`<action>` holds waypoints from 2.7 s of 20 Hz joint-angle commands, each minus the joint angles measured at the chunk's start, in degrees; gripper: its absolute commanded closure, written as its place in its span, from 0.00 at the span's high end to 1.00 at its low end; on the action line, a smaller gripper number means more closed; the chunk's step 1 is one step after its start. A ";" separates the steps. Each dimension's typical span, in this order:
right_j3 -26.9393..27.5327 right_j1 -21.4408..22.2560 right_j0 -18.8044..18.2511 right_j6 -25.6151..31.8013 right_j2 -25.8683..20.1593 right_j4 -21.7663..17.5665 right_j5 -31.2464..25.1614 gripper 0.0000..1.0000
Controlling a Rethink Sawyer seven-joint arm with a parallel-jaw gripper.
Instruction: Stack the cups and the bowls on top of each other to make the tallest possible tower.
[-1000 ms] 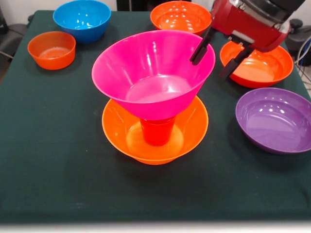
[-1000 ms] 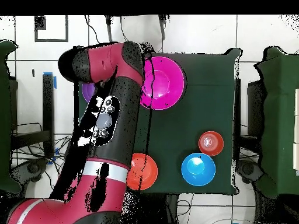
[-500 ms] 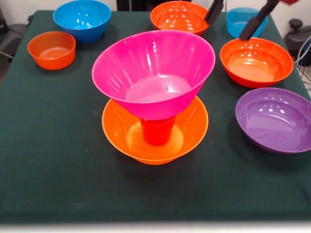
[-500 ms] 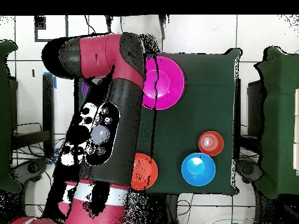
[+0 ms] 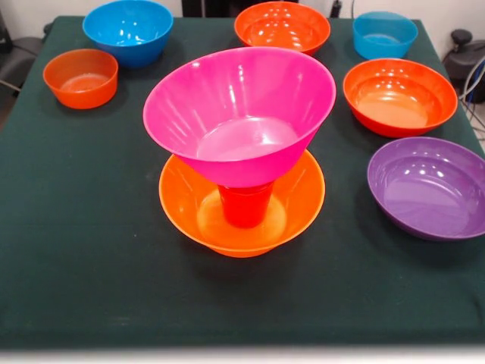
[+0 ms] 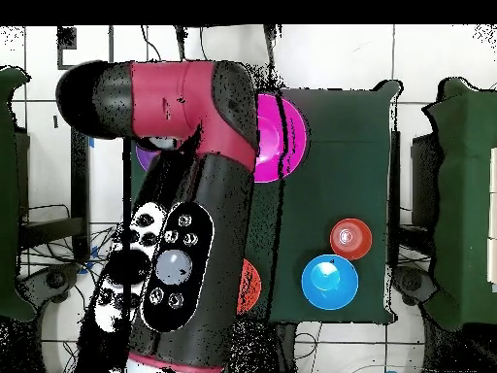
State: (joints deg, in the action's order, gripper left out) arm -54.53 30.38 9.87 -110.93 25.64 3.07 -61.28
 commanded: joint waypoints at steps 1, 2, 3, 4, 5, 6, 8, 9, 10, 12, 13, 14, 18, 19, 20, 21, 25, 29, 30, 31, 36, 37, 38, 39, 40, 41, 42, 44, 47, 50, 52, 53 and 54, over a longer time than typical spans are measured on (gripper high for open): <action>-21.95 7.47 -4.95 6.89 -7.98 -1.91 8.93 1.00; -22.73 8.04 -5.38 7.46 -8.30 -2.13 9.38 1.00; -24.19 8.95 -6.10 8.51 -8.83 -2.40 10.45 1.00; -25.21 9.65 -6.83 9.36 -9.36 -2.63 11.09 1.00; -26.24 10.35 -7.55 10.22 -9.89 -2.87 11.73 1.00; -26.75 10.75 -8.06 10.69 -10.27 -3.15 11.97 1.00; -28.50 11.92 -9.52 12.07 -11.29 -3.89 13.26 1.00; -29.58 12.60 -10.49 13.17 -11.97 -4.25 14.10 1.00; -30.41 13.16 -11.35 14.02 -12.60 -4.46 14.66 1.00; -31.63 14.03 -12.82 15.20 -13.76 -4.91 15.39 1.00; -32.18 14.50 -13.63 15.82 -14.46 -5.17 15.62 1.00; -32.73 14.97 -14.45 16.45 -15.16 -5.43 15.85 1.00; -35.18 16.20 -18.28 18.32 -18.77 -6.59 17.95 1.00; -35.65 16.37 -19.18 18.65 -19.65 -6.94 18.49 1.00; -35.95 16.52 -19.96 18.84 -20.40 -7.41 18.82 1.00; -36.52 16.71 -21.11 19.52 -21.44 -7.70 19.32 1.00; -37.92 17.37 -25.23 21.56 -25.32 -9.04 20.13 1.00; -39.42 18.04 -29.71 24.24 -29.41 -10.18 20.58 1.00; -39.68 18.20 -30.50 24.38 -30.24 -10.58 20.64 1.00; -40.10 18.31 -31.65 25.01 -31.28 -10.91 20.92 1.00; -41.61 18.45 -35.69 25.70 -35.47 -12.56 21.70 1.00; -41.99 18.34 -36.51 25.90 -36.32 -12.95 22.26 1.00; -42.12 18.25 -37.12 25.76 -37.01 -13.45 22.41 1.00; -42.48 18.08 -37.96 25.93 -37.84 -13.74 22.92 1.00; -42.59 17.95 -38.49 25.94 -38.42 -14.03 23.10 1.00; -42.87 17.78 -39.34 26.17 -39.29 -14.38 23.52 1.00; -43.00 17.68 -39.88 26.08 -39.95 -14.78 23.64 1.00; -43.13 17.13 -41.22 26.21 -41.42 -15.64 24.06 1.00; -43.26 16.34 -43.19 26.24 -43.79 -17.22 24.66 1.00; -42.99 15.82 -44.61 25.83 -45.79 -18.51 24.12 1.00; -42.98 15.47 -45.59 25.40 -47.03 -19.41 23.87 1.00; -42.97 15.28 -46.00 25.24 -47.54 -19.87 23.95 1.00; -42.97 15.09 -46.41 25.07 -48.04 -20.32 24.03 1.00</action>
State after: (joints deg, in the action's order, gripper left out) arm -92.83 48.82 -34.97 -103.03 -12.40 -10.99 -39.44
